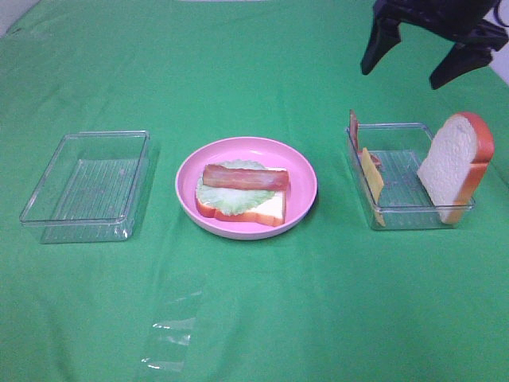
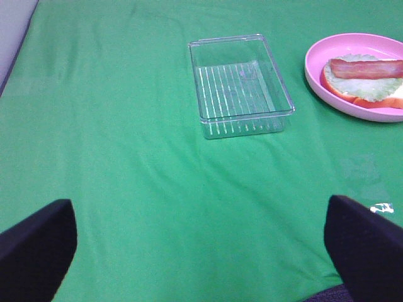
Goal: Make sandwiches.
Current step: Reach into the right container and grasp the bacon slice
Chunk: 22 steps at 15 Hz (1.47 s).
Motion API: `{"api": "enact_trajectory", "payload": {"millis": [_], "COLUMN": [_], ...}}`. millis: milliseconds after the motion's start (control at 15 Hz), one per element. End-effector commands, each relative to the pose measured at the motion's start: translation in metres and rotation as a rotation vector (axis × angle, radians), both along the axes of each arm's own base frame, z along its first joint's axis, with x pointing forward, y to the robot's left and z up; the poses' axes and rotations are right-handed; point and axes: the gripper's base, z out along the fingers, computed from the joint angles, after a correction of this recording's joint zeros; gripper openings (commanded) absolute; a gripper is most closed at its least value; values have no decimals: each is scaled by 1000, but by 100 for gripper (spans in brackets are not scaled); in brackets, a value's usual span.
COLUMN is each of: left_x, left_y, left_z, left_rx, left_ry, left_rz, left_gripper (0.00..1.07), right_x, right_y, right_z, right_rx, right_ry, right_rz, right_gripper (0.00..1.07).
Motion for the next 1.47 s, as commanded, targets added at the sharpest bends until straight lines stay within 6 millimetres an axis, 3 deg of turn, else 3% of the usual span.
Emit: {"api": "enact_trajectory", "payload": {"millis": [67,400,533,600,1200,1333,1467], "left_x": [-2,-2,-2,-2,-2,-2,-2], "left_y": [-1,-1,-1,-1,-1,-1,-1], "left_z": [0,0,0,0,0,0,0], "left_rx": [-11,-11,-11,-11,-11,-11,-11], "left_ry": [-19,-19,-19,-19,-19,-19,-19], "left_rz": [-7,-7,-7,-7,-7,-7,-7], "left_gripper": [100,100,100,100,100,100,100], "right_x": [16,26,32,38,49,50,49], "right_y": [16,20,20,19,18,18,18], "right_z": [-16,-33,-46,-67,-105,-107,-108], "right_rx": [2,49,53,29,4,3,2], "right_ry": [13,10,25,48,53,55,57], "right_rz": [16,-14,-60,-62,-79,-76,-76], "right_gripper": [99,99,98,98,94,87,63]}}
